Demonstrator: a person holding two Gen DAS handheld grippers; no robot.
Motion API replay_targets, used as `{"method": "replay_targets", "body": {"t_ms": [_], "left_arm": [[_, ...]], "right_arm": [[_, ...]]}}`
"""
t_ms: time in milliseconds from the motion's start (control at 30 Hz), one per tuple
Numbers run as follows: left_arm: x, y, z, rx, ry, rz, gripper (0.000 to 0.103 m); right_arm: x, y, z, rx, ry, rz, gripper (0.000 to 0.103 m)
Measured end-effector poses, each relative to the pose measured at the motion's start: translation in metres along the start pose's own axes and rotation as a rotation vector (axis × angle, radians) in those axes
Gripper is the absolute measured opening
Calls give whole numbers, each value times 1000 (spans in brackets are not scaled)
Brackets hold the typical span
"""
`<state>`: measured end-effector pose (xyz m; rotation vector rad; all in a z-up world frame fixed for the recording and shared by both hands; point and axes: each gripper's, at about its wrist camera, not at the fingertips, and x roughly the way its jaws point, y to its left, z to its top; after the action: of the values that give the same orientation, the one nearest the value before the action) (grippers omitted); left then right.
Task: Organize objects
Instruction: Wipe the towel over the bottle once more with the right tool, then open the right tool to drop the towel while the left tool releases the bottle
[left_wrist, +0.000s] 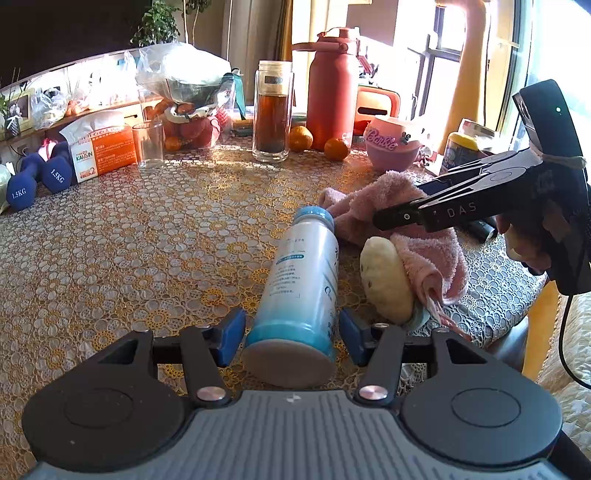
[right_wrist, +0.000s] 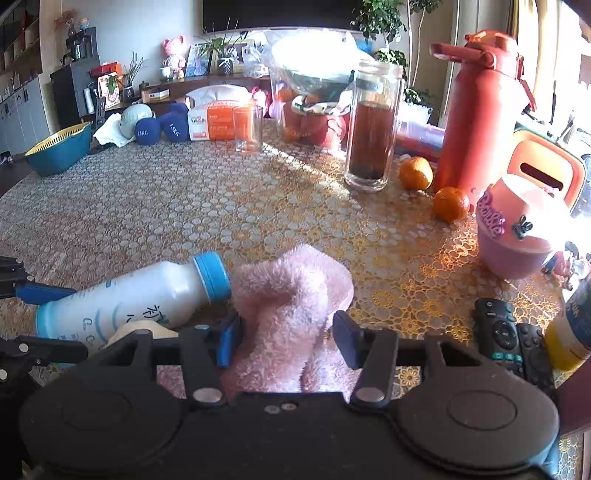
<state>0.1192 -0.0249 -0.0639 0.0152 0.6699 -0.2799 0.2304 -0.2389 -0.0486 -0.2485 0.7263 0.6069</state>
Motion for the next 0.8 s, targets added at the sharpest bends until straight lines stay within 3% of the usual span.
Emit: {"method": "replay_targets", "body": {"t_ms": [400,567,700,800], "left_arm": [[-31,-12,4,-17,-67,11,71],[-47,-15,3,-37,-93,24,82],[-55,-15,0,-57,-90,40,84],[-57,-14,-2,-79,-82,33,97]], "right_arm": [[-69,17,-18,69,-151,16,62],[-92,36,-30,77,-207,32,66],[-106,47,-41,113,-246,45,67],[-115,54,-48,118,-277,39,68]]}}
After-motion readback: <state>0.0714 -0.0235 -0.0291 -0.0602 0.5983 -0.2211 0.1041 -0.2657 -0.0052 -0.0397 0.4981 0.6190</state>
